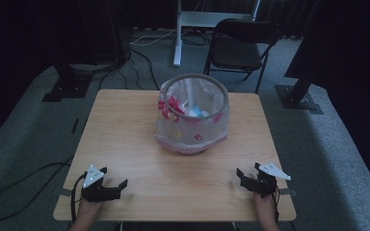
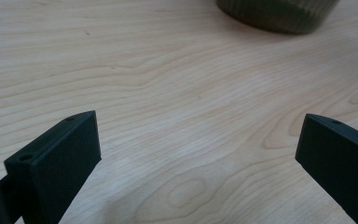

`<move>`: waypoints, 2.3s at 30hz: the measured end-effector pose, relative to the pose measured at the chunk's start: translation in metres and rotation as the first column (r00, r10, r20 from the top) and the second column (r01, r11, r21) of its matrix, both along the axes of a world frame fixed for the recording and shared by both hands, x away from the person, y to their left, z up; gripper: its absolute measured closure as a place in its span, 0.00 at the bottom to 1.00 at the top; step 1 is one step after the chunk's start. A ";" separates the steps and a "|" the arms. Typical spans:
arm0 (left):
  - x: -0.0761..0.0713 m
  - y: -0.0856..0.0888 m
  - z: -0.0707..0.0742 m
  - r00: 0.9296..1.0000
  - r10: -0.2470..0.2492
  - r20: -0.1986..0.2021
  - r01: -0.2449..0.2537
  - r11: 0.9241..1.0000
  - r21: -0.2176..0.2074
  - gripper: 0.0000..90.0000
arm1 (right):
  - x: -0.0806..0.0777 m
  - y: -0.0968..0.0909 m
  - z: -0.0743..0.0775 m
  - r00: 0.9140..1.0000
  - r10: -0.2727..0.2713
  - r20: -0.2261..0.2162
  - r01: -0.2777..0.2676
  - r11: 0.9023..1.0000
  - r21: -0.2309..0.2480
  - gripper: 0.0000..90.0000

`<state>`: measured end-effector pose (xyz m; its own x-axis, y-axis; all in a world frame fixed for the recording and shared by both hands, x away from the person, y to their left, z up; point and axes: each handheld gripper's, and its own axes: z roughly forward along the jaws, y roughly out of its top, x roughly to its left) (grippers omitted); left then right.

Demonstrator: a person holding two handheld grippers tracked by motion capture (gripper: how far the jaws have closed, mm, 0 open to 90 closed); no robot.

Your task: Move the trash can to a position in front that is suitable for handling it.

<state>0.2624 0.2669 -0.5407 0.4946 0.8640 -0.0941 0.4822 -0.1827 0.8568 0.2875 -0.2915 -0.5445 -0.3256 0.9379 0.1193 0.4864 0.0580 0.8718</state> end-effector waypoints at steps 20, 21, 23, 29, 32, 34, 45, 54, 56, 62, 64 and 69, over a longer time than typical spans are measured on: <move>0.091 -0.021 0.005 1.000 -0.029 -0.002 0.029 0.999 0.029 0.00 | 0.065 0.017 0.022 0.999 0.040 0.010 -0.040 0.999 -0.028 0.15; 0.100 -0.023 0.006 1.000 -0.023 0.000 0.023 0.999 0.024 0.00 | 0.072 0.016 0.024 1.000 0.025 0.011 -0.025 0.999 -0.023 0.15; 0.114 -0.027 0.008 1.000 -0.005 -0.006 0.005 1.000 0.015 0.00 | 0.088 0.014 0.026 1.000 -0.002 0.008 0.002 1.000 -0.009 0.15; 0.158 -0.044 0.023 0.999 0.032 0.023 -0.032 0.999 0.021 0.00 | 0.124 0.016 0.037 0.999 -0.054 0.009 0.054 0.999 -0.001 0.15; 0.176 -0.051 0.031 0.998 0.057 0.031 -0.057 0.998 -0.010 0.00 | 0.143 0.021 0.045 0.998 -0.066 0.007 0.065 0.998 0.027 0.15; 0.188 -0.056 0.036 0.996 0.075 0.038 -0.074 0.997 -0.030 0.00 | 0.154 0.025 0.052 0.997 -0.081 0.018 0.081 0.996 0.033 0.15; 0.233 -0.088 0.064 0.991 0.124 0.040 -0.122 0.992 -0.040 0.00 | 0.208 0.041 0.093 0.995 -0.100 0.015 0.100 0.994 0.037 0.15; 0.242 -0.114 0.082 0.995 0.077 0.055 -0.076 0.997 -0.021 0.00 | 0.220 0.056 0.093 1.000 -0.021 -0.009 0.021 0.999 0.048 0.15; 0.242 -0.118 0.083 0.996 0.064 0.057 -0.063 0.998 -0.012 0.00 | 0.220 0.057 0.092 1.000 -0.013 -0.010 0.014 0.998 0.061 0.15; 0.241 -0.126 0.088 0.997 0.042 0.068 -0.042 0.999 -0.008 0.02 | 0.218 0.055 0.094 1.000 0.020 -0.014 -0.018 0.995 0.103 0.16; 0.241 -0.124 0.089 0.997 0.038 0.066 -0.037 0.999 -0.020 0.02 | 0.218 0.054 0.095 0.999 0.042 -0.011 -0.040 0.990 0.132 0.16; 0.239 -0.122 0.089 0.998 0.025 0.052 -0.023 0.999 -0.033 0.02 | 0.216 0.055 0.097 0.997 0.077 -0.007 -0.075 0.988 0.136 0.19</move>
